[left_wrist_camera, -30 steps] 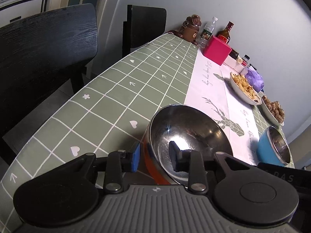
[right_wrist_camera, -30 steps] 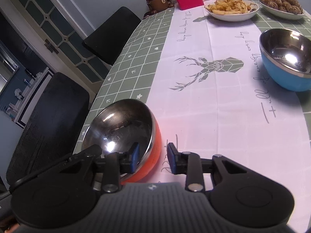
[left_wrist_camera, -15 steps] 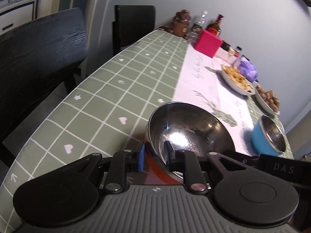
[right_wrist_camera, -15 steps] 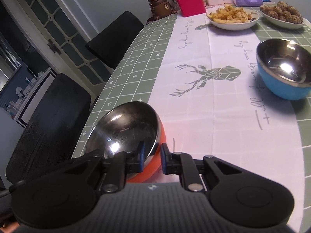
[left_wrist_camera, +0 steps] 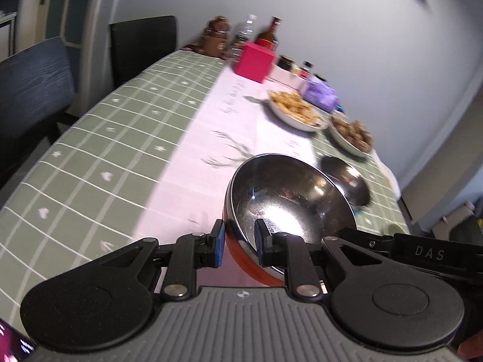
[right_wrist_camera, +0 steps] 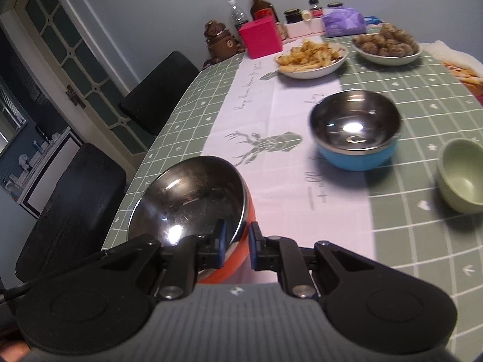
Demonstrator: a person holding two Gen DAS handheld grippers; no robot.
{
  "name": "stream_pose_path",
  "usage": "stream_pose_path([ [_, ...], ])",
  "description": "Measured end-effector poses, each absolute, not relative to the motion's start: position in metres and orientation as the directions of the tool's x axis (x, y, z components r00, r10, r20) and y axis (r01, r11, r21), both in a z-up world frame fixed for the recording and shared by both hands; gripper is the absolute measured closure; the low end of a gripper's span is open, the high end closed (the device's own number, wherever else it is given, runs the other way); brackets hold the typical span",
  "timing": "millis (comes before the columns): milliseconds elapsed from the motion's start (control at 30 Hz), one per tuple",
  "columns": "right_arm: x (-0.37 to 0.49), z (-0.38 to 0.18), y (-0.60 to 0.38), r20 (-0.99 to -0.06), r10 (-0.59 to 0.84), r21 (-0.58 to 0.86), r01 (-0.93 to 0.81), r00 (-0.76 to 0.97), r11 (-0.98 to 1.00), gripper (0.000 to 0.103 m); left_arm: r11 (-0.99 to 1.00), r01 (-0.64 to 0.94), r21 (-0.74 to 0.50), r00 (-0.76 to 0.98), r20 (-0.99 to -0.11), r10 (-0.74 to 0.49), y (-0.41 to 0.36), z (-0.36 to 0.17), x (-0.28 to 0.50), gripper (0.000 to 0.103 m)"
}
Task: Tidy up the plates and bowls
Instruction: 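Lift the orange bowl with both grippers and carry it toward the blue bowl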
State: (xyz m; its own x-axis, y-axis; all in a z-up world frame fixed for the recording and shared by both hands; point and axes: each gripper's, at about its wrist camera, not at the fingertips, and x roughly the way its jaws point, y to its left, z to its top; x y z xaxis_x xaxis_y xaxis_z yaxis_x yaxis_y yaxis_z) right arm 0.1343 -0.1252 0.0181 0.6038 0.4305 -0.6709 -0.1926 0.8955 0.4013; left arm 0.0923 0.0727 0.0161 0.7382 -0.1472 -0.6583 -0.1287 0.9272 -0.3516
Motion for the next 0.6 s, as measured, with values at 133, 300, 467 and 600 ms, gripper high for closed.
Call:
stream_pose_path([
  [133,0.110,0.028,-0.166,-0.666,0.406,0.393,-0.169,0.625,0.904,0.090,0.931,-0.067,-0.359,0.724,-0.659,-0.202,0.039,0.020,0.080,0.081],
  [300,0.074,0.032,-0.216,-0.664,0.387,0.396,-0.138,0.640,0.908,0.090,0.924,0.001,-0.382,0.694,-0.665,-0.276,-0.002,0.020,0.060,0.081],
  [467,0.044,0.022,-0.252,-0.687,0.354,0.390,-0.089,0.635,0.917,0.090,0.925,0.061,-0.376,0.658,-0.681,-0.320,-0.039,0.013,0.039,0.080],
  [600,0.024,0.004,-0.278,-0.716,0.359,0.422,-0.038,0.599,0.906,0.090,0.920,0.105,-0.377,0.623,-0.696,-0.356,-0.058,0.007,0.025,0.080],
])
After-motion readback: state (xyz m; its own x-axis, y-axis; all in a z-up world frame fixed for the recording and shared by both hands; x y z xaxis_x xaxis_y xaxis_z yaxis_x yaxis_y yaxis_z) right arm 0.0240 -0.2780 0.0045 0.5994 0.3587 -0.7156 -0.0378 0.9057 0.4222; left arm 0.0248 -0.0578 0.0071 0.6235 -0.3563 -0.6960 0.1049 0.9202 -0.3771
